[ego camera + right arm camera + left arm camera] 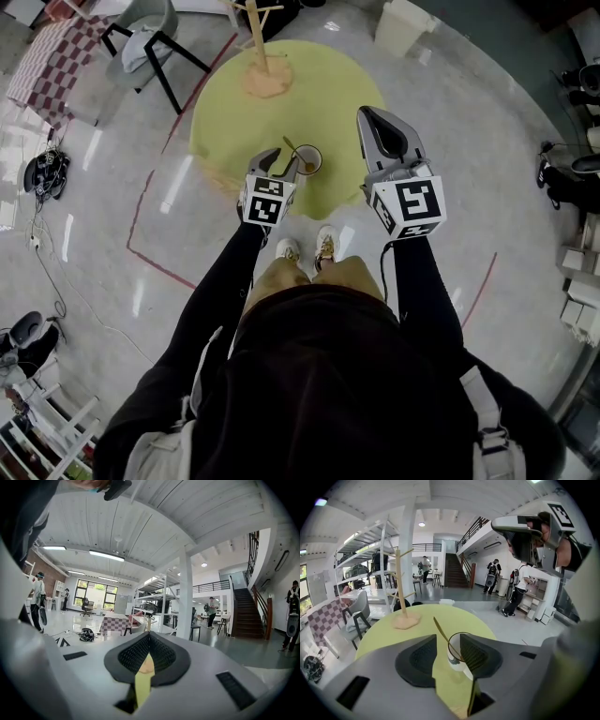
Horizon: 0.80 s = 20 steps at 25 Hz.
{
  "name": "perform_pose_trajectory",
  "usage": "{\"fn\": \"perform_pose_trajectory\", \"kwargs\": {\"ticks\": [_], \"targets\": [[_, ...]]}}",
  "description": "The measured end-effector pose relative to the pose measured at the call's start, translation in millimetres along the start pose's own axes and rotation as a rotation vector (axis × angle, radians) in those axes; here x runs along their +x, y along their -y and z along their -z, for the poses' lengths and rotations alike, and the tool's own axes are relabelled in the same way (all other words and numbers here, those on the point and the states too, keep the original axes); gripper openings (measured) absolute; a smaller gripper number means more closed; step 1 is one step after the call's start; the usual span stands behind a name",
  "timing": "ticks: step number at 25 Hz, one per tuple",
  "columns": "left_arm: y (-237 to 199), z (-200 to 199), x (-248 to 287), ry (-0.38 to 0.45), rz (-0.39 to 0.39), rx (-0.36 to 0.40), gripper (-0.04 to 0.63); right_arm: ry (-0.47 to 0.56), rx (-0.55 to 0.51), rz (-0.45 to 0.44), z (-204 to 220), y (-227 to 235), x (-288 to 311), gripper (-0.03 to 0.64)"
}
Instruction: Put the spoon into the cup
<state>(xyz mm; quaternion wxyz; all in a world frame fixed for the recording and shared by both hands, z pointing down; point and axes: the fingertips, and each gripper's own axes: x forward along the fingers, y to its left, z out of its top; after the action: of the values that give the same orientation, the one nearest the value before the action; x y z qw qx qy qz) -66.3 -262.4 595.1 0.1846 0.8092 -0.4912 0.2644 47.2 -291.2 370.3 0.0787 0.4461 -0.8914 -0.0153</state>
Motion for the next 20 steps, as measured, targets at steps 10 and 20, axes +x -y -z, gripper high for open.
{"fn": "perform_pose_trajectory", "kwargs": {"ticks": [10,20], "targets": [[-6.4,-45.8,-15.9,0.091,-0.024,0.041,0.167,0.029,-0.012,-0.006,-13.4,-0.9,4.4,0.026],[-24.9,-125.8,-65.2,0.292,-0.107,0.109,0.167,0.070,-0.008,-0.030,-30.7,-9.5,14.5,0.026]]}}
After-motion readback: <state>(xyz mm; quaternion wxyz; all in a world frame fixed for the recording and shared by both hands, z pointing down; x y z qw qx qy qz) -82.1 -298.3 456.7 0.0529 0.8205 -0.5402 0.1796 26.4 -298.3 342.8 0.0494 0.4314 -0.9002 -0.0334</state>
